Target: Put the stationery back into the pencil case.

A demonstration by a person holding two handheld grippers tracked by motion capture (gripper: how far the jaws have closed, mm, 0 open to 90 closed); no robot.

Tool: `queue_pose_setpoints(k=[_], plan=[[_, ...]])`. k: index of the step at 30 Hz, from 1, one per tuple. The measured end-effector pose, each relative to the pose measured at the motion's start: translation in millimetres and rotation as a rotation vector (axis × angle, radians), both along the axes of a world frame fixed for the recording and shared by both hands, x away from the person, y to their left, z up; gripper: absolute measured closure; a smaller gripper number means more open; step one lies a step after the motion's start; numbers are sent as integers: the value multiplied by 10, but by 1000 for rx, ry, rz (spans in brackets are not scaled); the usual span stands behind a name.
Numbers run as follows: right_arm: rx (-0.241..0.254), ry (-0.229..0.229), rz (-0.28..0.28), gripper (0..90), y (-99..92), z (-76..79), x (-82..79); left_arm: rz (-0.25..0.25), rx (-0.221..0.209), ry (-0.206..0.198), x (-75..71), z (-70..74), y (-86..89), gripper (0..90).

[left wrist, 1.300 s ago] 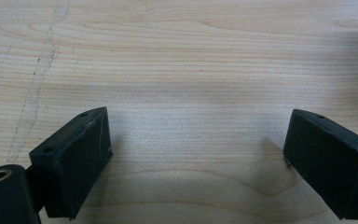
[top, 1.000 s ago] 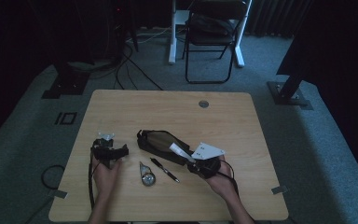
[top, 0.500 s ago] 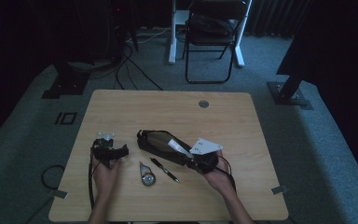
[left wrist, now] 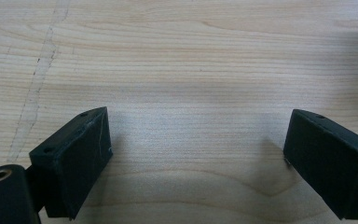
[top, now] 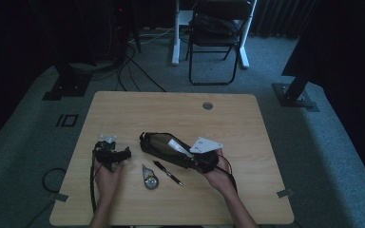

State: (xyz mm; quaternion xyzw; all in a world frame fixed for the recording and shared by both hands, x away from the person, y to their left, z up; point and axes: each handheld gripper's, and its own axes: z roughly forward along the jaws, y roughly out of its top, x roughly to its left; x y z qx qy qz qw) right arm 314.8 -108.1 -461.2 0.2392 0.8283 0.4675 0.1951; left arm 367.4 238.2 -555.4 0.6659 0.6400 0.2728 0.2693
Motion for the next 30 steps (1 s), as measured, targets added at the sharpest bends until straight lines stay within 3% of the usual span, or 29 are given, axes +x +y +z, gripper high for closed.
queue_pose_setpoints(k=[17, 30], plan=[[-2, -2, 8, 708, 108, 48, 139, 0, 0, 0, 0, 0, 0, 78], [-11, 12, 10, 708, 195, -2, 280, 0, 0, 0, 0, 0, 0, 78]])
